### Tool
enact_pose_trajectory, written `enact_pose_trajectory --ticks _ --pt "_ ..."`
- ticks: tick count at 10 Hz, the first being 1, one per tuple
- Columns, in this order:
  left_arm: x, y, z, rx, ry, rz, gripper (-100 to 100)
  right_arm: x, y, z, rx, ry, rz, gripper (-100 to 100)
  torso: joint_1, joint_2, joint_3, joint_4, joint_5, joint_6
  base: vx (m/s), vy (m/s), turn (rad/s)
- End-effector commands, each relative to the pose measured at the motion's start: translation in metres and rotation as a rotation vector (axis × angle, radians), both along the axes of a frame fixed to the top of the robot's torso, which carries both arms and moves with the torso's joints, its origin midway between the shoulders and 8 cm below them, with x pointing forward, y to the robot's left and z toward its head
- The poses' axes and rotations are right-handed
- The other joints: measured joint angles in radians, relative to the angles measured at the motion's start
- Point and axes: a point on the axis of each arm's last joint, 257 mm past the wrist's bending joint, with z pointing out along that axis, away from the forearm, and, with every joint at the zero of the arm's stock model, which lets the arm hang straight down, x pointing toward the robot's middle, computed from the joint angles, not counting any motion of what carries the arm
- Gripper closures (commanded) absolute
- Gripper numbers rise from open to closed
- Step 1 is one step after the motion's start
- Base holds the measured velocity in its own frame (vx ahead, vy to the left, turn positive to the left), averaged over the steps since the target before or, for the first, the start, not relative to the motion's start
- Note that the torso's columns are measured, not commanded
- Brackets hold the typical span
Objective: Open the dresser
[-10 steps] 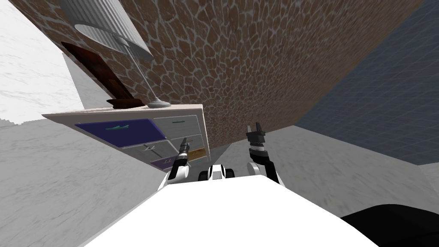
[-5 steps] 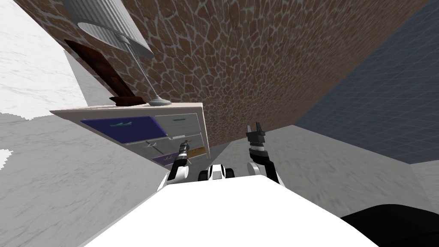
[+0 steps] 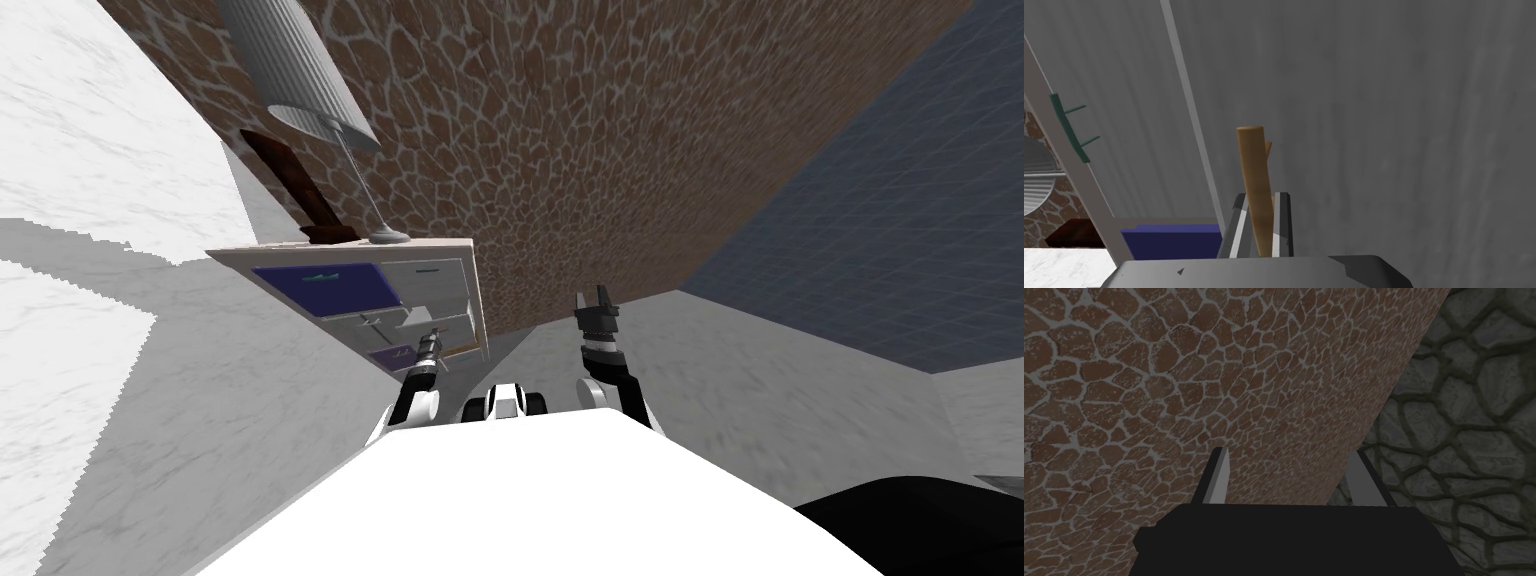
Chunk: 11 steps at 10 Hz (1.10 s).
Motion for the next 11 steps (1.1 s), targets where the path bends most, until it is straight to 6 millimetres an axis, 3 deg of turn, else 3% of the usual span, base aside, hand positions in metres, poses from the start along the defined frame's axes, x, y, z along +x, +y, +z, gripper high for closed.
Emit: enact_pose_trajectory --ticks 1,9,10,11 --pt "0.006 0.008 0.012 0.002 -0.003 0.020 -100 0.000 0.000 0.000 0.000 0.000 0.000 0 0.000 0.001 0.001 0.001 0.000 0.000 -0.138 -0.006 -0.145" --pt "0.029 0.040 0.055 -0.004 -0.003 0.102 -100 0.000 0.000 0.000 0.000 0.000 0.000 0 0.001 -0.002 -0.001 -0.001 0.001 0.001 -0.062 0.010 -0.111" --pt "0.026 0.037 0.046 -0.005 0.007 0.096 -100 0.000 0.000 0.000 0.000 0.000 0.000 0 -0.001 0.000 0.000 0.002 -0.002 0.000 -0.030 0.004 -0.023" --pt "0.026 0.037 0.044 -0.006 0.014 0.097 0 0.000 0.000 0.000 0.000 0.000 0.000 0 -0.001 -0.001 0.000 0.001 -0.001 0.000 0.000 0.000 0.000"
